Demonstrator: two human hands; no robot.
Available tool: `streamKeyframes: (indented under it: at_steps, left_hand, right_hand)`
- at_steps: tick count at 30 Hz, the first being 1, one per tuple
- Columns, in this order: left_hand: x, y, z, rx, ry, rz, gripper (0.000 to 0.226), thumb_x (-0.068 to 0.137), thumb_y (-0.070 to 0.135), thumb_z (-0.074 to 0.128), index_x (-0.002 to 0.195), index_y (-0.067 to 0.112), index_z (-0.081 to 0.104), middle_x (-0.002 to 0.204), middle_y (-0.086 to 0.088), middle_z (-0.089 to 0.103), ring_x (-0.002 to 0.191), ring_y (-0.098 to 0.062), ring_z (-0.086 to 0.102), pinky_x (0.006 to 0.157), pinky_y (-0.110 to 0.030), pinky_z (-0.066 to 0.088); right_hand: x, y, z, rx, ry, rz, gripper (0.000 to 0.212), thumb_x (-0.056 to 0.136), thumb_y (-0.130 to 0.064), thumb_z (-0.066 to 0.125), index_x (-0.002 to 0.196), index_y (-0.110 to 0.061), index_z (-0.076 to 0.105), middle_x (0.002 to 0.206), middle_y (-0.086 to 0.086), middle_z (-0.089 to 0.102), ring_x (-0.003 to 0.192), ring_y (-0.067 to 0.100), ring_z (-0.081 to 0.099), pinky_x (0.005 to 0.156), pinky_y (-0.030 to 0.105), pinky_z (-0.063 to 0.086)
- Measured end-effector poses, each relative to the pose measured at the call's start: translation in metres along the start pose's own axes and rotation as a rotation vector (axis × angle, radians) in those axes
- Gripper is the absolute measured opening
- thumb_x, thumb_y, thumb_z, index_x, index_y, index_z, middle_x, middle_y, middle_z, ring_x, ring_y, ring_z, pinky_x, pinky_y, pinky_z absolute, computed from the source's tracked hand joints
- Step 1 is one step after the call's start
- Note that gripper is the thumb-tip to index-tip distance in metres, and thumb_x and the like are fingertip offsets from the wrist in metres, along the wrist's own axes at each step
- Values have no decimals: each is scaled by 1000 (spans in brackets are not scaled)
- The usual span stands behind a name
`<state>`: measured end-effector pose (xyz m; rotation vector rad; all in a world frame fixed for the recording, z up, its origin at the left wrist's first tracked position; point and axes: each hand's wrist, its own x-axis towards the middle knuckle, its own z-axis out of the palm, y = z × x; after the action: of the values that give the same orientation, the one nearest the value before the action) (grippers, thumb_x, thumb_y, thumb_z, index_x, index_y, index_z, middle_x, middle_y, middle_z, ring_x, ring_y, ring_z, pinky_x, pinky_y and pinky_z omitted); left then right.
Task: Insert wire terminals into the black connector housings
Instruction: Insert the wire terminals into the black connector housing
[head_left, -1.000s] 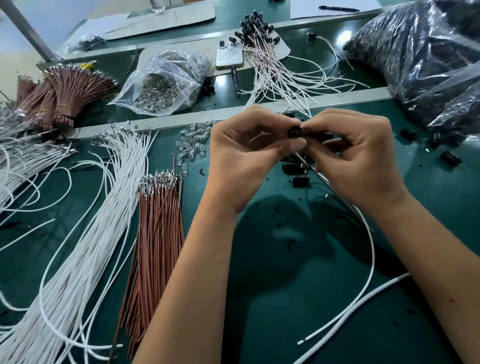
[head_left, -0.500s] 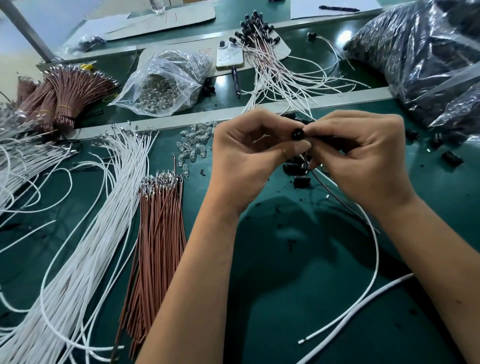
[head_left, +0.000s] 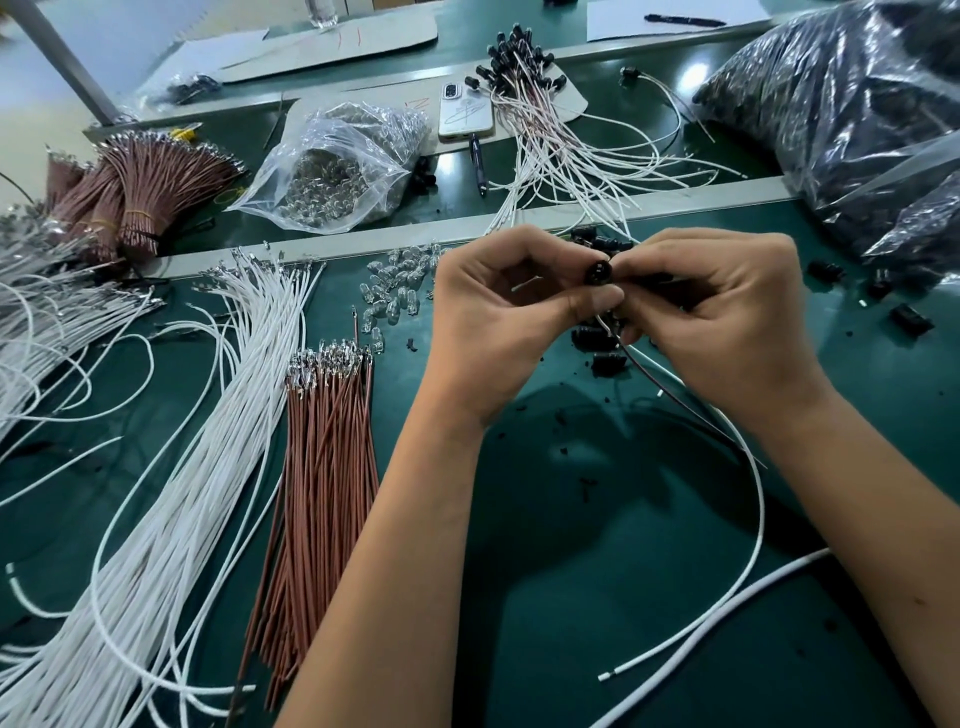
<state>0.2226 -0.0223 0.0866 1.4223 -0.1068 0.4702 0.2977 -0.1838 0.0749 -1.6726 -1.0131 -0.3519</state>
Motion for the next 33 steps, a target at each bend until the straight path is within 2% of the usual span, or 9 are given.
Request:
streamKeyframes:
  at_steps: [3, 8, 16, 21, 28, 31, 33]
  left_hand:
    - [0, 1, 0, 10, -3, 8, 28, 70, -19, 79, 85, 3, 70, 76, -2, 72, 74, -20, 67, 76, -34, 58]
    - [0, 1, -1, 20, -4, 20, 31, 69, -19, 79, 88, 4, 71, 75, 0, 72, 74, -16, 68, 75, -31, 57]
    - [1, 2, -1, 32, -19, 44, 33, 69, -21, 78, 94, -1, 71, 78, -6, 69, 75, -19, 68, 76, -33, 57]
    - [1, 5, -1, 24, -34, 69, 37, 69, -21, 77, 99, -1, 70, 83, -13, 66, 77, -22, 66, 78, -39, 58]
    - [1, 5, -2, 32, -40, 64, 37, 70, -21, 77, 99, 1, 71, 81, -12, 66, 78, -21, 66, 78, -34, 56]
    - [1, 4, -1, 60, -51, 52, 32, 71, -17, 80, 96, 0, 71, 82, -12, 69, 78, -23, 66, 79, -39, 57]
    - [0, 3, 0, 89, -43, 51, 31, 70, -14, 82, 95, 0, 71, 83, -13, 70, 78, -23, 67, 79, -40, 59]
  right_hand:
    - [1, 1, 0, 14, -19, -3, 16, 89, 0, 79, 98, -14, 76, 83, 9, 74, 60, 17, 69, 54, 36, 57]
    - [0, 1, 1, 33, -33, -3, 16, 91, -1, 78, 100, -14, 76, 85, 4, 74, 62, 12, 69, 58, 26, 55]
    - [-1, 0, 2, 23, -47, 1, 19, 91, 3, 76, 104, -10, 76, 88, 1, 73, 64, 10, 69, 61, 21, 54]
    - [0, 1, 1, -23, -44, -22, 11, 93, -1, 75, 104, -3, 79, 88, 4, 74, 65, 14, 70, 61, 20, 53]
    - [-1, 0, 2, -62, -15, -49, 17, 93, 0, 74, 104, -12, 78, 87, 2, 74, 65, 10, 70, 58, 26, 55]
    - [-1, 2, 0, -97, -11, -57, 11, 95, -6, 73, 103, -8, 80, 87, 3, 74, 68, 12, 71, 58, 36, 56]
    - [-1, 1, 0, -114, -7, -57, 11, 96, -9, 73, 103, -5, 80, 89, 1, 75, 73, 9, 71, 61, 37, 57]
